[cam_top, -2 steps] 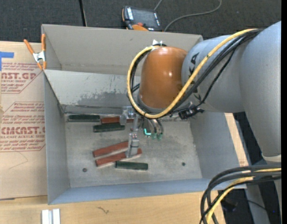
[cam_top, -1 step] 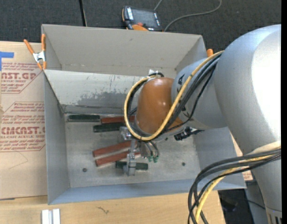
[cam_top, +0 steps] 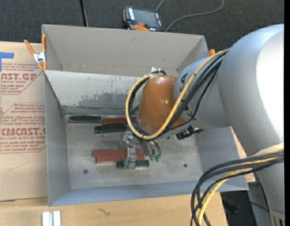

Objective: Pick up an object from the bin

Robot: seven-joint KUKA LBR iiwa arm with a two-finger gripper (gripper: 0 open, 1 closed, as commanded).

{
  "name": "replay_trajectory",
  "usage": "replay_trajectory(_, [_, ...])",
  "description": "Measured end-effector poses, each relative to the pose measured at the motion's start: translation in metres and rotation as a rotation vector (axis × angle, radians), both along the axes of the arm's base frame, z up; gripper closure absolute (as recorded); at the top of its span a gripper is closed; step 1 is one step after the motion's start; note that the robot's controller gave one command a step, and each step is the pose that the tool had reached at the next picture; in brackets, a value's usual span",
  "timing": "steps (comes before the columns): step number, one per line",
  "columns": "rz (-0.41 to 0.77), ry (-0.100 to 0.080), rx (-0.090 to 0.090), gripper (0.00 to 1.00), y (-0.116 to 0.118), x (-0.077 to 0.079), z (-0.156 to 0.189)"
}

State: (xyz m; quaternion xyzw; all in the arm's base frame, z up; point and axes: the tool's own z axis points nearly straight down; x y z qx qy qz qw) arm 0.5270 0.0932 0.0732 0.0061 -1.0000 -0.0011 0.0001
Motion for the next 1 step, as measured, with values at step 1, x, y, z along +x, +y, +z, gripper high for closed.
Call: replay_trajectory(1, [0.064, -0.010, -0.002, 1.00, -0.0122, 0.0184, 0.1280])
